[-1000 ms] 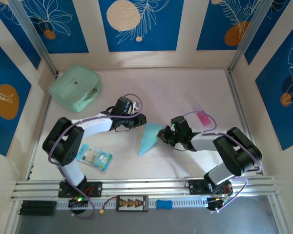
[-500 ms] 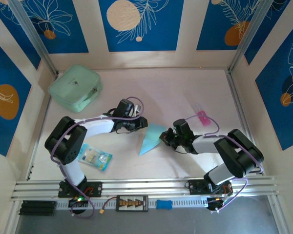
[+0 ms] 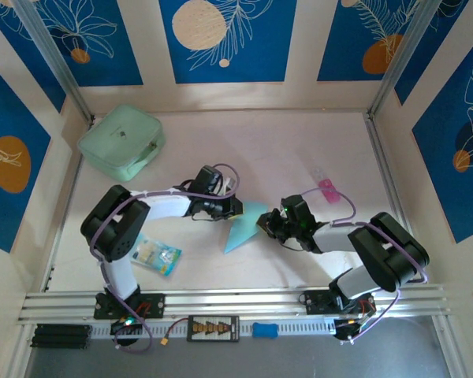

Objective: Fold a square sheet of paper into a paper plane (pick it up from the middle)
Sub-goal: Fold the wing for the fifth time at the center of the table.

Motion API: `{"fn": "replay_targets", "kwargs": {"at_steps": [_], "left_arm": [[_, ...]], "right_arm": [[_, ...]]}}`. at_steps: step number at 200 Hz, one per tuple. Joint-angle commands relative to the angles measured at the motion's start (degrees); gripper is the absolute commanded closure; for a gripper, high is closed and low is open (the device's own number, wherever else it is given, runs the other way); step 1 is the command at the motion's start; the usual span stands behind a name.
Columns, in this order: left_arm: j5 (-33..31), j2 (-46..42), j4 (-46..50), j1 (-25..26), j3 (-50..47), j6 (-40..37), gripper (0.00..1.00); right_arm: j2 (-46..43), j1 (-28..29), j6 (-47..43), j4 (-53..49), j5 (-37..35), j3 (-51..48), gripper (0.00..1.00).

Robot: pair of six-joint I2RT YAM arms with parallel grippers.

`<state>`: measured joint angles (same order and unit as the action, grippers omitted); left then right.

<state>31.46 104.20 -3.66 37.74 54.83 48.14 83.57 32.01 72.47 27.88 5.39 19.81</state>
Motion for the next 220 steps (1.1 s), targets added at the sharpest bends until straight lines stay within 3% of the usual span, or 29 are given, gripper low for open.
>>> {"fn": "replay_targets", "kwargs": {"at_steps": [1, 103, 172, 220], "left_arm": [[0.32, 2.2, 1.07, 0.59, 1.29, -0.61, 0.9], [0.25, 5.26, 1.39, 0.63, 0.36, -1.83, 0.92], [1.11, 5.35, 0.5, 0.64, 0.38, -1.67, 0.92], [-0.19, 2.48, -0.15, 0.58, -0.05, -1.99, 0.92]], "right_arm": [[0.49, -0.26, -1.06, 2.27, 2.48, -0.19, 0.83], [5.41, -2.82, -3.78, 5.82, 9.19, 2.51, 0.74], [8.04, -4.74, -6.35, 4.9, 13.4, 4.77, 0.73], [7.87, -5.03, -6.45, 4.66, 13.33, 4.6, 0.9]]}}
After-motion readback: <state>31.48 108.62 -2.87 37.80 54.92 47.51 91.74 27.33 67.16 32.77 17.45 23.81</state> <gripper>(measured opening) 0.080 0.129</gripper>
